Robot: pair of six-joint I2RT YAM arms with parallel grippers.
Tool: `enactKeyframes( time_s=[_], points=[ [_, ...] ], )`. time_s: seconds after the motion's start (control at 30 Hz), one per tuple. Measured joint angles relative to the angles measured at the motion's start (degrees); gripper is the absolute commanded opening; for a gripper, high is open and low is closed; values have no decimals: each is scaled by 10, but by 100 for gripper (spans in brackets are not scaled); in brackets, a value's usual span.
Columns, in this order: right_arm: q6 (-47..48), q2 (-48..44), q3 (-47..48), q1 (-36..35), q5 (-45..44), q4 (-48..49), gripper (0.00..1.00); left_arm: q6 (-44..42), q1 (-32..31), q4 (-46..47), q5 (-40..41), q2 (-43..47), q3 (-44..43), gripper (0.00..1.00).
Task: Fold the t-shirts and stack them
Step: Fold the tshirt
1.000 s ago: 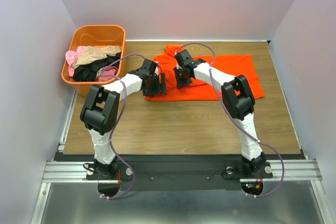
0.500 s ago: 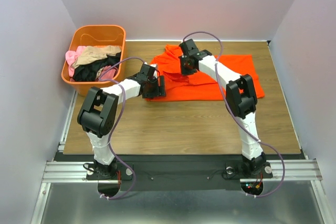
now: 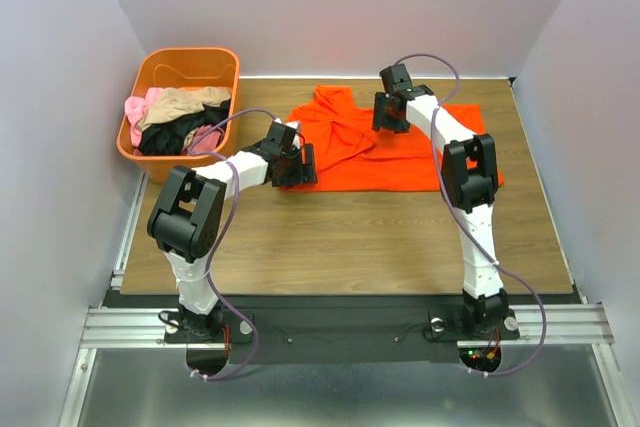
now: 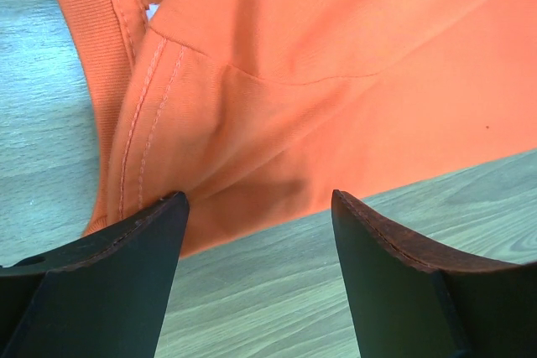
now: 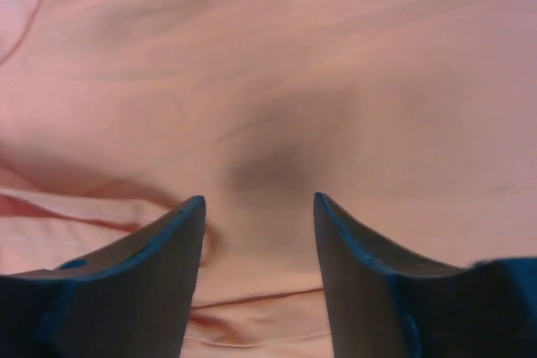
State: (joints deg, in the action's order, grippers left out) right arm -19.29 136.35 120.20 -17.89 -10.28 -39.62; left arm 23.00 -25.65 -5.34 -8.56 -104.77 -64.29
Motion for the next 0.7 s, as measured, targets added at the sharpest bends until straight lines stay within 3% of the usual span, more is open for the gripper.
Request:
enactKeyframes(
  time_s=[0.27,0.7],
  points=[
    [2,-13,-13,9,17,2,66,0,0,-10,5,0,-6,82],
    [5,-190,-216,5,114,16,66,14,7,-107,74,57,-15,87]
  ],
)
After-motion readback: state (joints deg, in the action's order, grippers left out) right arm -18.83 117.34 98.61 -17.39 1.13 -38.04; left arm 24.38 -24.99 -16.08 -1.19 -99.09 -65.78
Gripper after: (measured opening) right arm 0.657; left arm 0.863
